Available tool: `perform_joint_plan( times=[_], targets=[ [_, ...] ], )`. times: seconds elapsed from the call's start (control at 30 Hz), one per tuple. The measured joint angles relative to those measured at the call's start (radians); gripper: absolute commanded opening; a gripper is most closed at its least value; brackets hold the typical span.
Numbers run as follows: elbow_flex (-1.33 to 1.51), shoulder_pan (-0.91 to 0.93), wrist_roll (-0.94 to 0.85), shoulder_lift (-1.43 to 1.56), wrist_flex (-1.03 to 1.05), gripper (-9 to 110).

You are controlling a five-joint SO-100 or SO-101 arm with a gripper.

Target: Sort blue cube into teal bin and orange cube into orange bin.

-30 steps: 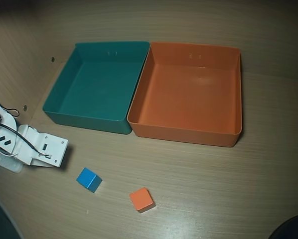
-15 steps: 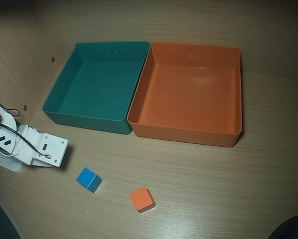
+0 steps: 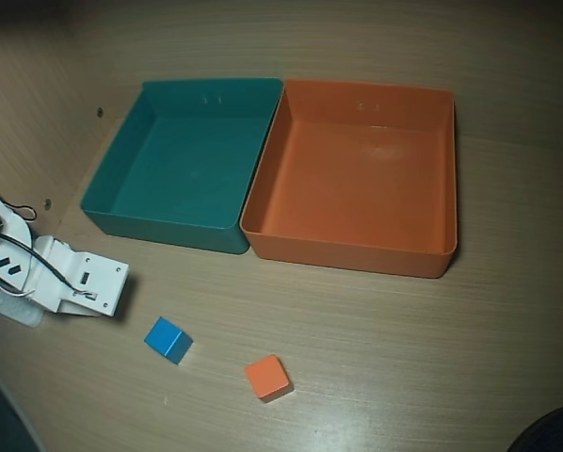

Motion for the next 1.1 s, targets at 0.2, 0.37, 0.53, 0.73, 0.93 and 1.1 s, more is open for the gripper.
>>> perform_joint_plan(
  times=[0.2,0.37,0.53,0.73,0.93,1.1],
  targets=[
    [0.0,0.0,0.0,0.0,0.0,-6],
    [0.0,0.0,0.0,0.0,0.0,-6],
    [0.0,0.0,0.0,0.0,0.0,-6],
    [-0.002,0.0,0.0,0.0,0.0,-6],
    [-0.054,-0.002,-0.002,0.0,0.012,3],
    [-0.172,0.0,-0.002,-0.017,0.021,18]
  ],
)
